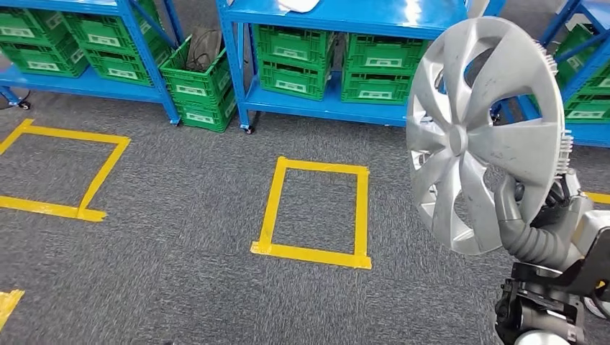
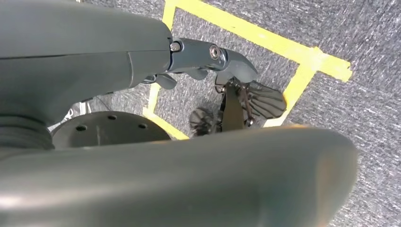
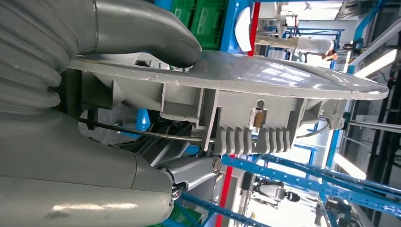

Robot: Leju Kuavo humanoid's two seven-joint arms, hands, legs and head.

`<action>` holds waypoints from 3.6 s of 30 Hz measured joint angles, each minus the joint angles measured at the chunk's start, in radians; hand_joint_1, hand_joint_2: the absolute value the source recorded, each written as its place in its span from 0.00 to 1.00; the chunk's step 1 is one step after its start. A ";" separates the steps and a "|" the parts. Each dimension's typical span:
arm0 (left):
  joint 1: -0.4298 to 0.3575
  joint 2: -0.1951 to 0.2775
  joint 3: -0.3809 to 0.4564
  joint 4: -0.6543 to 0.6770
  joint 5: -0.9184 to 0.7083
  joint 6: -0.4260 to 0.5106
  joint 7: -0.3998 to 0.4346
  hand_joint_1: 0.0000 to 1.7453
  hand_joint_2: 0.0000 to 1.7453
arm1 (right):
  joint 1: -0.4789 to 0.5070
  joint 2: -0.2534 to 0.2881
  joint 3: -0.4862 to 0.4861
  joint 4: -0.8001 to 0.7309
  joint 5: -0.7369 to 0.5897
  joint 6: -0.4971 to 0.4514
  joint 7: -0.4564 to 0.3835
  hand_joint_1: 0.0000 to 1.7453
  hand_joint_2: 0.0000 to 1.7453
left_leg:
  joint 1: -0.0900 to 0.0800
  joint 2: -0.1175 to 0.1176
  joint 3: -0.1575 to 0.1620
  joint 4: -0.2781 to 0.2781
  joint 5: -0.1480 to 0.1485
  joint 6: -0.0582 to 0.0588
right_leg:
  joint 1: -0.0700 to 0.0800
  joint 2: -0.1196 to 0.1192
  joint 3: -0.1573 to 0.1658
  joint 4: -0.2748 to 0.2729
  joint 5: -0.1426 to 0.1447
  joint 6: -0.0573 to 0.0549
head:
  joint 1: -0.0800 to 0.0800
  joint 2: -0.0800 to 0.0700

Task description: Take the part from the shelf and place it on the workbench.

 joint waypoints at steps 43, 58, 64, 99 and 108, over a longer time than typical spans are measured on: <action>0.002 -0.002 0.001 0.000 0.003 -0.006 -0.008 0.00 0.00 | -0.036 -0.002 0.024 0.001 0.010 0.033 0.008 1.00 1.00 | 0.004 -0.011 -0.052 0.108 -0.064 -0.046 | 0.009 0.005 0.103 -0.242 0.138 -0.059 | -0.007 0.000; 0.002 -0.004 0.001 0.000 0.016 -0.003 -0.006 0.00 0.00 | -0.044 -0.003 0.030 0.002 0.010 0.053 0.020 1.00 1.00 | 0.011 0.007 0.006 0.035 -0.036 -0.020 | 0.004 -0.017 0.065 -0.163 0.088 -0.008 | -0.034 0.000; 0.003 -0.008 0.001 0.000 0.017 -0.001 0.010 0.00 0.00 | -0.047 -0.006 0.030 0.002 0.016 0.059 0.031 1.00 1.00 | 0.004 -0.021 0.005 0.039 -0.037 -0.010 | 0.006 0.000 -0.021 0.007 0.054 -0.014 | -0.003 0.000; 0.000 0.002 0.000 0.002 0.010 0.000 0.007 0.00 0.00 | -0.101 -0.012 0.079 0.007 0.030 0.135 0.058 1.00 1.00 | 0.005 -0.066 -0.018 0.040 -0.018 -0.021 | 0.012 0.044 0.090 -0.212 0.120 -0.038 | 0.004 0.000; 0.002 0.007 0.000 0.002 0.009 0.000 0.008 0.00 0.00 | -0.106 -0.012 0.086 0.009 0.032 0.140 0.061 1.00 1.00 | 0.012 0.004 -0.159 0.301 -0.122 -0.057 | 0.010 -0.016 0.109 -0.247 0.137 -0.065 | -0.021 0.000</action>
